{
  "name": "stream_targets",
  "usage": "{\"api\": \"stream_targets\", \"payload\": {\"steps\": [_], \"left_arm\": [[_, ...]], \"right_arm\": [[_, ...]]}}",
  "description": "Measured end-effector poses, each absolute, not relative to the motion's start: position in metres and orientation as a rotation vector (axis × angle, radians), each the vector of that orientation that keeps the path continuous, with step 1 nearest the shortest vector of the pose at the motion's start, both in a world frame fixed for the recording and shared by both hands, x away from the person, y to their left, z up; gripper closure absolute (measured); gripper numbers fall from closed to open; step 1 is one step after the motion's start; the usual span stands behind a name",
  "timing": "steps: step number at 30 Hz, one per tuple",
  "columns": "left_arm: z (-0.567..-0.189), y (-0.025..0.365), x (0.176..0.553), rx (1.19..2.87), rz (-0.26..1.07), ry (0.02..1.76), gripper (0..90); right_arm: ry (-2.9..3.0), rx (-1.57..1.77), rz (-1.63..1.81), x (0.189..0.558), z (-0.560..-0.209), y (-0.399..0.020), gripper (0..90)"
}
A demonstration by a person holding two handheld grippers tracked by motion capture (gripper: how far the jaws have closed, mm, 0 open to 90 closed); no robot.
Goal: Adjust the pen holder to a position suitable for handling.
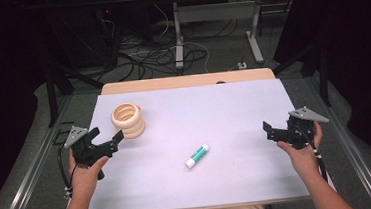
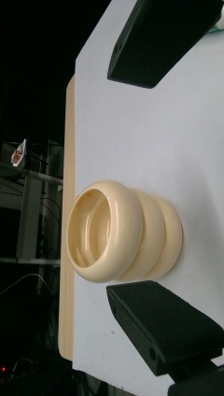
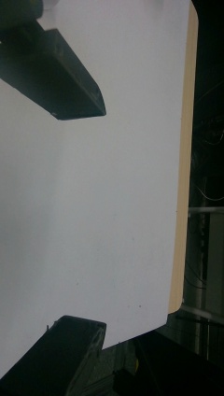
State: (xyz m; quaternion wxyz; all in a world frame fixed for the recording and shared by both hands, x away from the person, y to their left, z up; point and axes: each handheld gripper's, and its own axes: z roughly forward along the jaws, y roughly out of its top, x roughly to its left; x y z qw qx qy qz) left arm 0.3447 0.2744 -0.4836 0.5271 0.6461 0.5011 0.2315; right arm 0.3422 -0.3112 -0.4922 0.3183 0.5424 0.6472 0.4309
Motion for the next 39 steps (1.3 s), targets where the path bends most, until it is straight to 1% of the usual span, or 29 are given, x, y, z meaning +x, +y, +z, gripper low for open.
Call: {"api": "stream_targets", "payload": {"steps": [6,16,23,29,33,39], "left_arm": [[-0.482,0.275,0.347,1.536,0.523,1.224,0.6],[-0.467,0.28,0.356,1.53,0.478,1.306,1.1],[-0.456,0.281,0.368,1.536,0.446,1.345,2.0],[-0.451,0.284,0.382,1.501,0.418,1.393,3.2],[-0.445,0.285,0.39,1.48,0.411,1.418,7.6],[-0.437,0.285,0.404,1.481,0.402,1.439,9.9]], "right_arm": [[1.713,1.434,1.139,0.342,-0.49,-0.312,0.0],[1.695,1.429,1.179,0.34,-0.486,-0.31,0.0],[1.716,1.434,1.156,0.342,-0.487,-0.309,0.0],[1.723,1.41,1.148,0.342,-0.487,-0.307,1.0],[1.73,1.413,1.158,0.341,-0.487,-0.307,2.7],[1.711,1.451,1.177,0.341,-0.487,-0.309,3.3]]}}
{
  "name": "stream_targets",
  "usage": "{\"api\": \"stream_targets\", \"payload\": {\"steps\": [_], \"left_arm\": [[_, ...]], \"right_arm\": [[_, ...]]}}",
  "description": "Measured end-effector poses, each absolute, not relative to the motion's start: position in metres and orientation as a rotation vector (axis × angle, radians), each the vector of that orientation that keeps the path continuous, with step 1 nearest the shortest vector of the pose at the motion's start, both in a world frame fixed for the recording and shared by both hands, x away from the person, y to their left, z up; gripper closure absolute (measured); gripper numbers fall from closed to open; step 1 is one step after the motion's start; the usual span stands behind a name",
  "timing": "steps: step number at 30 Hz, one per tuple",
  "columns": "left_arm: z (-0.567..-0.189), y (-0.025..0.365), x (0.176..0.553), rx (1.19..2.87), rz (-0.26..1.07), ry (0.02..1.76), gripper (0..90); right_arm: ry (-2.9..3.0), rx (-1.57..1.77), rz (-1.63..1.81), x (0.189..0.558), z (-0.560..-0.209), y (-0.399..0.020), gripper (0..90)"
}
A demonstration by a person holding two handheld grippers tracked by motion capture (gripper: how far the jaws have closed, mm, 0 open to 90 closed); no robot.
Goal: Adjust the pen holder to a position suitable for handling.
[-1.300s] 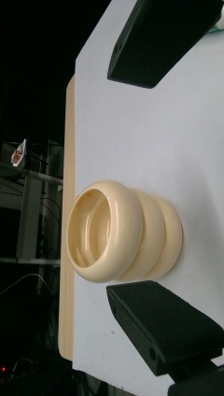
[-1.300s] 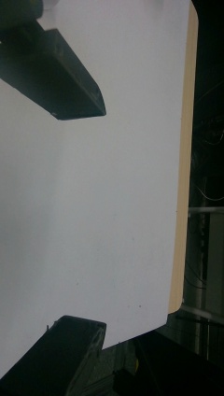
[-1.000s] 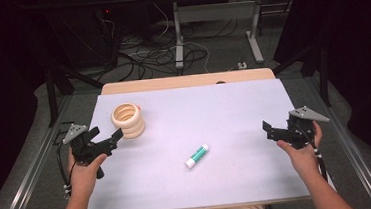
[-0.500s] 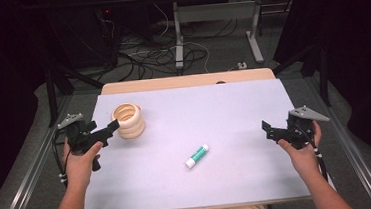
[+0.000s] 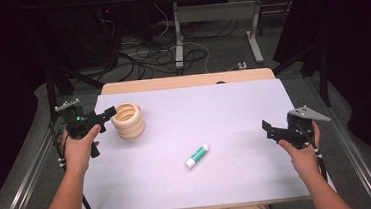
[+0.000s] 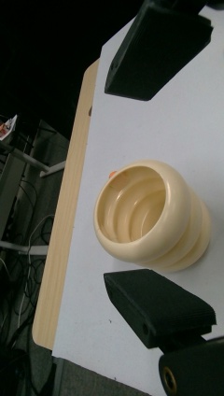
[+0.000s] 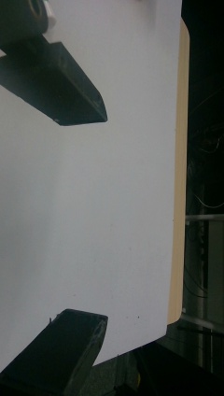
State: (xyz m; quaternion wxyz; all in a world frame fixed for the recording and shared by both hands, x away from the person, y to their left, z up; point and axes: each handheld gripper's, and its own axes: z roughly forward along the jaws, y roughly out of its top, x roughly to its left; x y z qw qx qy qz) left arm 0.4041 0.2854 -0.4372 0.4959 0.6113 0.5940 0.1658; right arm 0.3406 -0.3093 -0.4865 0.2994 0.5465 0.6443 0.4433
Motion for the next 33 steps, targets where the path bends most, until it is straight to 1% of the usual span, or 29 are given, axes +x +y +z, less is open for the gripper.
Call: {"api": "stream_targets", "payload": {"steps": [3,7,16,23,26,30,31,33], "left_arm": [[-0.434,0.285,0.411,1.495,0.38,1.452,10.7],[-0.431,0.286,0.422,1.505,0.333,1.504,15.9],[-0.436,0.293,0.437,1.468,0.267,1.607,17.3],[-0.444,0.297,0.446,1.443,0.22,1.685,19.5],[-0.448,0.3,0.449,1.441,0.188,1.696,20.0],[-0.452,0.302,0.453,1.429,0.17,1.731,22.7],[-0.452,0.302,0.453,1.435,0.177,1.744,25.3],[-0.455,0.302,0.455,1.429,0.174,1.765,25.8]], "right_arm": [[1.706,1.462,1.182,0.341,-0.487,-0.311,3.3],[1.707,1.465,1.191,0.341,-0.488,-0.313,3.3],[1.727,1.493,1.181,0.342,-0.489,-0.312,3.4],[1.712,1.517,1.198,0.343,-0.492,-0.311,5.3],[1.727,1.505,1.192,0.343,-0.492,-0.312,5.3],[1.724,1.492,1.199,0.343,-0.493,-0.31,5.3],[1.726,1.491,1.203,0.343,-0.493,-0.309,5.3],[1.727,1.489,1.204,0.343,-0.493,-0.309,5.3]]}}
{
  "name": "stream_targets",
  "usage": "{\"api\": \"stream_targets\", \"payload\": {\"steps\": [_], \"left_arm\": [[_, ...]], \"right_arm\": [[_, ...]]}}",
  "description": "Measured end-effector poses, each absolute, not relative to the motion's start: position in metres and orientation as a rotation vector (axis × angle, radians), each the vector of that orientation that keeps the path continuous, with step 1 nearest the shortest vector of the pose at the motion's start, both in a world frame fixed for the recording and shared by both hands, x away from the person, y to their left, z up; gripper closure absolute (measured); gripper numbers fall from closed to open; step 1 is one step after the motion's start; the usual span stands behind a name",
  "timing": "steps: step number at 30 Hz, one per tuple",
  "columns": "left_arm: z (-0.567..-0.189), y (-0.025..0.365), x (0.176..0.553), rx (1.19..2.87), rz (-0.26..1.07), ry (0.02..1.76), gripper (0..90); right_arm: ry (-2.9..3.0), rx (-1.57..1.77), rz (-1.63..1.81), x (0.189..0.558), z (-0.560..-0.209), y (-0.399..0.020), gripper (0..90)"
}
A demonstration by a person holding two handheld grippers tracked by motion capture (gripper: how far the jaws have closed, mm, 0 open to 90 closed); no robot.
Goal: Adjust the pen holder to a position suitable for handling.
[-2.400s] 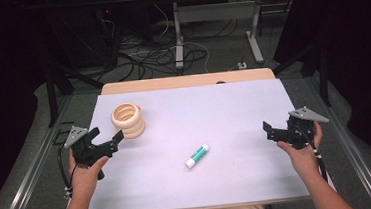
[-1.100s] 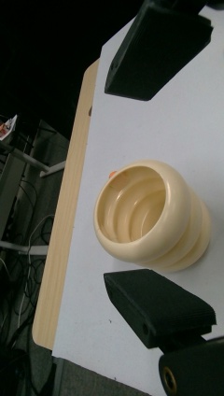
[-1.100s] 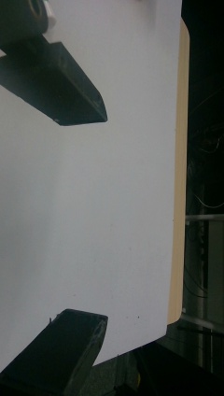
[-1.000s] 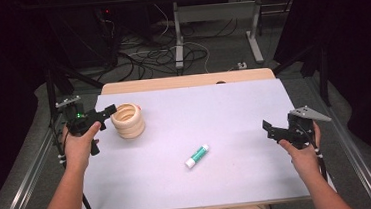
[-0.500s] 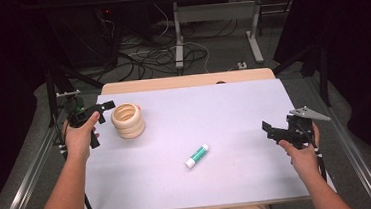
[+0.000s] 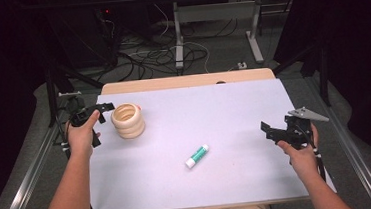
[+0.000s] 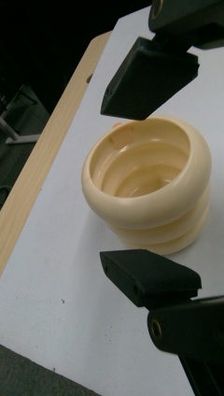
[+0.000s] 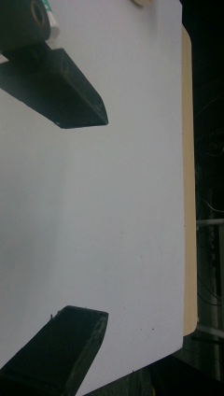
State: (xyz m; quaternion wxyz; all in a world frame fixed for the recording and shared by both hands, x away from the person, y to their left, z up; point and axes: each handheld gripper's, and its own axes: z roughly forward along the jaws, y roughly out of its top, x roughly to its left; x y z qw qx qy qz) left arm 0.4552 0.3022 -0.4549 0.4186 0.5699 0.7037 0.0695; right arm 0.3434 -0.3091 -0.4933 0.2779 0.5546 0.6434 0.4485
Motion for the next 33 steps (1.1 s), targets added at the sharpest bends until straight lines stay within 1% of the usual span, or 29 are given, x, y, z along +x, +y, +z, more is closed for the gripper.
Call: {"api": "stream_targets", "payload": {"steps": [3,4,7,8,9,14,18,22,33], "left_arm": [[-0.458,0.303,0.457,1.423,0.148,1.8,28.4],[-0.458,0.304,0.458,1.425,0.133,1.819,30.9],[-0.46,0.304,0.459,1.411,0.083,1.866,34.3],[-0.462,0.303,0.46,1.393,0.065,1.883,34.5],[-0.464,0.303,0.462,1.396,0.017,1.902,35.1],[-0.47,0.301,0.466,1.359,-0.048,1.952,38.1],[-0.474,0.3,0.468,1.34,-0.081,1.971,42.3],[-0.48,0.301,0.469,1.311,-0.133,1.978,44.6],[-0.484,0.298,0.472,1.289,-0.173,1.988,49.9]], "right_arm": [[1.73,1.488,1.212,0.343,-0.493,-0.309,5.3],[1.741,1.492,1.208,0.343,-0.493,-0.309,5.3],[1.744,1.51,1.219,0.343,-0.493,-0.308,5.3],[1.748,1.513,1.212,0.342,-0.493,-0.308,5.3],[1.726,1.504,1.228,0.344,-0.495,-0.307,5.3],[1.738,1.498,1.226,0.344,-0.495,-0.307,5.3],[1.748,1.497,1.222,0.343,-0.495,-0.307,5.3],[1.742,1.504,1.228,0.344,-0.495,-0.306,5.3],[1.754,1.505,1.225,0.343,-0.495,-0.306,5.3]]}}
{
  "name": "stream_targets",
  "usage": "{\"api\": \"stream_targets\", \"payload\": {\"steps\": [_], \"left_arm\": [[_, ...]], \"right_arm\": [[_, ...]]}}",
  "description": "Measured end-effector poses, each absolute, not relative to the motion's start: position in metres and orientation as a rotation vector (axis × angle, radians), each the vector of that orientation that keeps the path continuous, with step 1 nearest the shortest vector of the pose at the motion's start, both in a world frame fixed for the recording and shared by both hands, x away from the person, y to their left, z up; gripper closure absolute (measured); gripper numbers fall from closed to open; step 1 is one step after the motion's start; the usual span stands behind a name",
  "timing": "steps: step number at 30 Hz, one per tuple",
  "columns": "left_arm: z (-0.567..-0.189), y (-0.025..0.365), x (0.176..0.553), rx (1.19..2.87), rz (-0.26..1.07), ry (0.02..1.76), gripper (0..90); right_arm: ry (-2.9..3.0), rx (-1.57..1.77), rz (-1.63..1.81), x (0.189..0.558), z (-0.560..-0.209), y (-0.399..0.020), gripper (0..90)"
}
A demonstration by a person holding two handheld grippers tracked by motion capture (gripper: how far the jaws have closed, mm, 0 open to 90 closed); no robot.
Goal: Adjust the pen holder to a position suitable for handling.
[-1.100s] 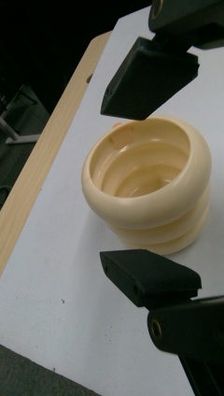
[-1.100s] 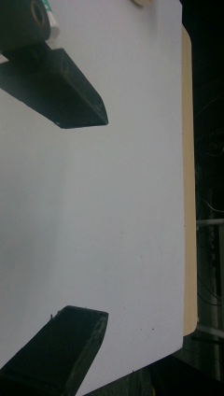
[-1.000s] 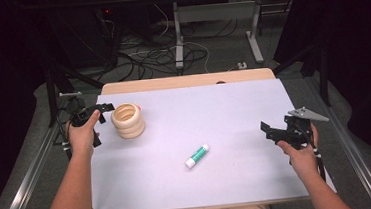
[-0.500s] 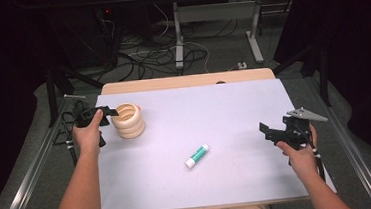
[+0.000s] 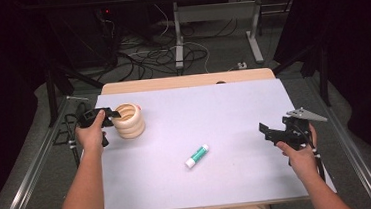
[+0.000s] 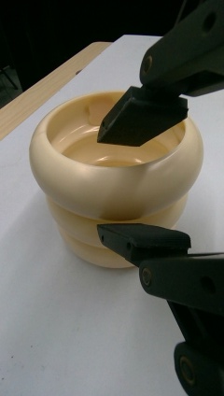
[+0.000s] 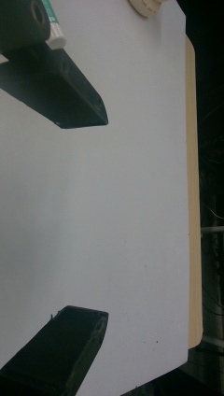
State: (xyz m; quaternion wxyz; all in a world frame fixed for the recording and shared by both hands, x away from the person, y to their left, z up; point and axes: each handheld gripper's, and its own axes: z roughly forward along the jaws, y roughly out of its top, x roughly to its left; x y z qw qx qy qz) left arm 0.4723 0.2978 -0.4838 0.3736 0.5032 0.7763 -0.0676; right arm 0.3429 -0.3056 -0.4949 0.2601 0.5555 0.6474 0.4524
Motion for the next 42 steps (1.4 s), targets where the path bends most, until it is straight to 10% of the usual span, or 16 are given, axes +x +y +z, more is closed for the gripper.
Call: {"api": "stream_targets", "payload": {"steps": [42], "left_arm": [[-0.482,0.267,0.474,1.33,-0.292,1.986,63.6]], "right_arm": [[1.767,1.493,1.229,0.344,-0.496,-0.305,5.4]]}}
